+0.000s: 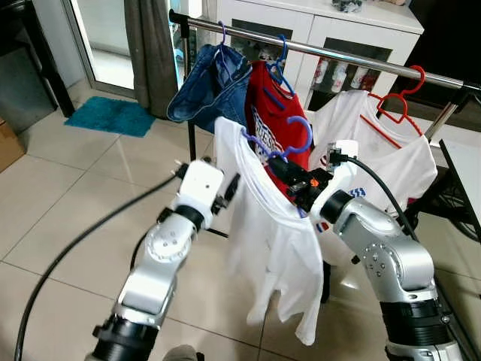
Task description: Hang hanger
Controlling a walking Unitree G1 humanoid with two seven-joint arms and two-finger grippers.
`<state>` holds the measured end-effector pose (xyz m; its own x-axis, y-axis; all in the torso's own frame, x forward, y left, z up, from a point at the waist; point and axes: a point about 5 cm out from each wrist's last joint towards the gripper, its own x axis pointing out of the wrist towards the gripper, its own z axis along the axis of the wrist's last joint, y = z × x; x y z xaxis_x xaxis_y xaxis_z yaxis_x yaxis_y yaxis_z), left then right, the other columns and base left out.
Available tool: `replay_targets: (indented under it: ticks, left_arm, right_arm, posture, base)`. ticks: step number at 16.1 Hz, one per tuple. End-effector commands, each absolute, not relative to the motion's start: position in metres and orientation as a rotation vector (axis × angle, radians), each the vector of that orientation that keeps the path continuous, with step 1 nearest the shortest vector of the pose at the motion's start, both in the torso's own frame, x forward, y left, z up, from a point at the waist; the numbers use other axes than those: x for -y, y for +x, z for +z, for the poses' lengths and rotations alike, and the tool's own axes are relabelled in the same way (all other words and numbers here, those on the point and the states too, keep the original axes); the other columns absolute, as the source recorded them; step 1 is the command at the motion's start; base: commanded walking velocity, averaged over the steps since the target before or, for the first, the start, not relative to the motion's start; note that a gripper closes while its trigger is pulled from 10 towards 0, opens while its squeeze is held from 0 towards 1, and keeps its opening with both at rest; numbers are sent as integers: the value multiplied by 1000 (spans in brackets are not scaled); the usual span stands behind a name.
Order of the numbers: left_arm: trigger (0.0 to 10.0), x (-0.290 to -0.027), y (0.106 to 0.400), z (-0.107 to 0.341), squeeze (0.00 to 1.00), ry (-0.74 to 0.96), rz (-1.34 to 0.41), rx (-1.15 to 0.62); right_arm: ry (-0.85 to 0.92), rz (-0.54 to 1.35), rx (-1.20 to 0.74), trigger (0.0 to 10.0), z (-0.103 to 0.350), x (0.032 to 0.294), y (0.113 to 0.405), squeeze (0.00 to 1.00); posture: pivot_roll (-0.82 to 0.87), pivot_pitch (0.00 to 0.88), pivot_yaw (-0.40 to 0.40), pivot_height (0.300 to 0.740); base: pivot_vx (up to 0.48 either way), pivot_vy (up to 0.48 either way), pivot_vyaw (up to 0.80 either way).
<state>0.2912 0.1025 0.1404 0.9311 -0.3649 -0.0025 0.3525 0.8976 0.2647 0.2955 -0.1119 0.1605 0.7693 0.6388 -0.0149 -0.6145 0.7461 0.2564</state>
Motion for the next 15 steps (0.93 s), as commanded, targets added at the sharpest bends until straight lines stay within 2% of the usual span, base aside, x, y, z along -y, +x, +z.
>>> replay_targets:
  ticks: [1, 4, 5, 6, 7, 15]
  left_arm:
    - [10000, -103, 295, 142, 0, 262, -376, 55]
    - [10000, -107, 304, 146, 0, 273, -378, 71]
    - [4588, -108, 307, 148, 0, 274, -379, 77]
    - [2627, -109, 311, 149, 0, 275, -375, 83]
    - [0, -109, 314, 151, 0, 276, -378, 92]
    - [0, -114, 324, 156, 0, 305, -362, 126]
  right_arm:
    - [258, 707, -50, 0, 170, 113, 297, 0]
    - [271, 768, -26, 0, 174, 109, 293, 0]
    - [276, 781, -20, 0, 175, 109, 291, 0]
    - [277, 784, -19, 0, 175, 108, 291, 0]
    - [279, 785, -18, 0, 174, 108, 290, 0]
    - [298, 801, -21, 0, 173, 108, 288, 0]
  posture:
    - [95, 0, -89, 740]
    - [94, 0, -84, 740]
    - [94, 0, -82, 740]
    - [93, 0, -79, 740]
    - [92, 0, -76, 740]
    - [95, 0, -80, 740]
  base:
    - [0, 0, 0]
    - [0, 0, 0]
    - [0, 0, 0]
    - [0, 0, 0]
    - [0, 0, 0]
    - [0, 0, 0]
